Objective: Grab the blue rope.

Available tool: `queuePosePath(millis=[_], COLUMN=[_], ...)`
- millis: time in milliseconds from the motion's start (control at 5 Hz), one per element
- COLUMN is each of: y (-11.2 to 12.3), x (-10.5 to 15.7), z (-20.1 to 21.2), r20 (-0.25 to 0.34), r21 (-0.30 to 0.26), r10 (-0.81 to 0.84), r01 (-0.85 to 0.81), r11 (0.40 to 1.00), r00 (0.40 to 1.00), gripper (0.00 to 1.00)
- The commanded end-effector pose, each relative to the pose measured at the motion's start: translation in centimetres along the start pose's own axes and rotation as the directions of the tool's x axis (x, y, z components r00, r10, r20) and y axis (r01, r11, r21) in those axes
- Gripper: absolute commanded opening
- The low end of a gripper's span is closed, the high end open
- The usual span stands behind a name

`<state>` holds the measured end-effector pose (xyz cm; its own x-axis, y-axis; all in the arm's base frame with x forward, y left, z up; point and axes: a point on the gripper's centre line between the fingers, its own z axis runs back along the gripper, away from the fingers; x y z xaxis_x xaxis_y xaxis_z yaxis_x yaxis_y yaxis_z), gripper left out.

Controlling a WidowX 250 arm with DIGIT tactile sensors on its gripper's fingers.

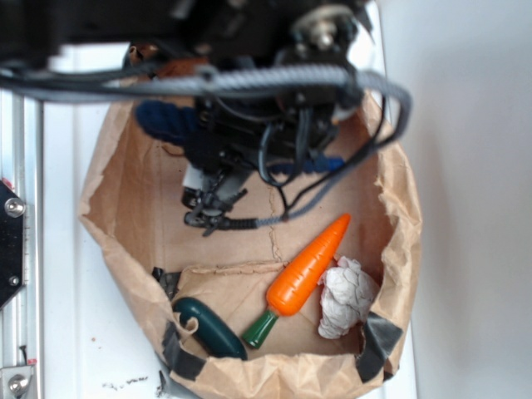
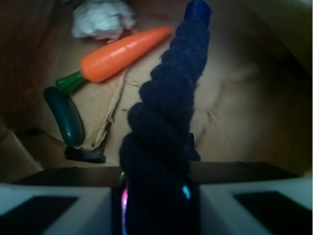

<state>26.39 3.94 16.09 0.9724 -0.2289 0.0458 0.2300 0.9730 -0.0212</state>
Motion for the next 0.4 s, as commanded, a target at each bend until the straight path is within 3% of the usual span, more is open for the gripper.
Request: queuePosePath(millis=[0,200], y=[-2.08,-2.62], x=[1.75,1.42], z=[3.35,3.13], r20=[0.016,0.051], r21=[0.012,-0.034], r10=[0.306,0.384], r01=[-0.306,-0.382], r11=[0.952,0.923], r00=[0.952,0.922], gripper=[0.0,0.0])
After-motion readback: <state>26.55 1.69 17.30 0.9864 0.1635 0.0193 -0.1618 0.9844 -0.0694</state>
